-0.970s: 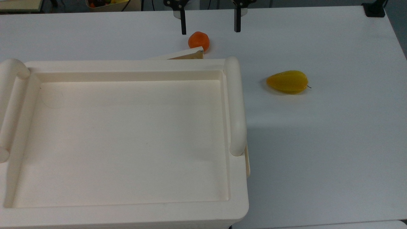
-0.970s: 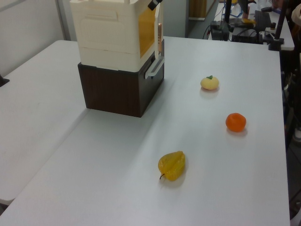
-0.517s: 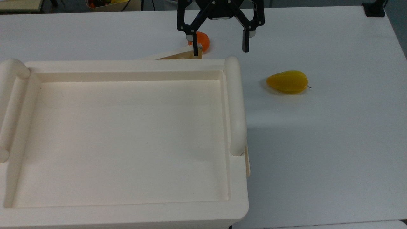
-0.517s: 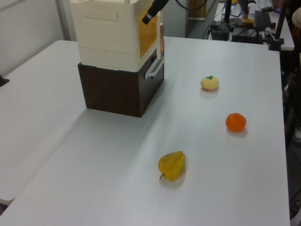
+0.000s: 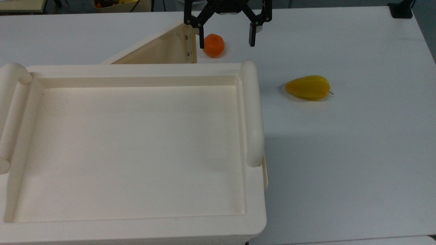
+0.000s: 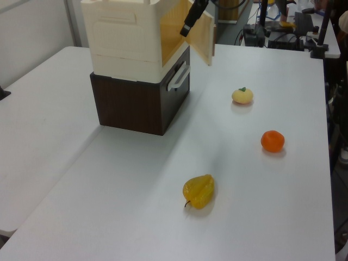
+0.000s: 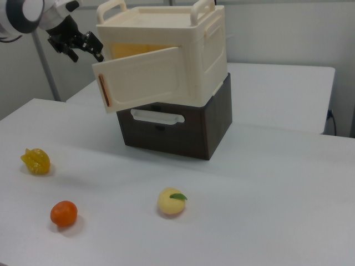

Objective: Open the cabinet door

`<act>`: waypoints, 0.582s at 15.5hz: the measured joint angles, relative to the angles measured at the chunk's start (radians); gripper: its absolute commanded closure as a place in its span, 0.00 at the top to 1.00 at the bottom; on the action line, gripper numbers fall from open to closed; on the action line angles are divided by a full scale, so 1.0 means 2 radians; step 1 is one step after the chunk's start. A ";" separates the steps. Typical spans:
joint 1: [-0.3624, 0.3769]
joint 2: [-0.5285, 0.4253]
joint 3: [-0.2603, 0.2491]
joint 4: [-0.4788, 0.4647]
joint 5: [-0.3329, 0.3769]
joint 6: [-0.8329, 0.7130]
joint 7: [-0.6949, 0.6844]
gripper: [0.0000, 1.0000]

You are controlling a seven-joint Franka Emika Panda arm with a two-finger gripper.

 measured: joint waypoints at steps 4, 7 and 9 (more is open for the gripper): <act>-0.002 -0.022 -0.004 0.000 0.000 -0.077 0.000 1.00; -0.004 -0.030 -0.007 0.000 0.000 -0.149 -0.004 1.00; -0.011 -0.030 -0.008 -0.001 0.000 -0.185 -0.008 1.00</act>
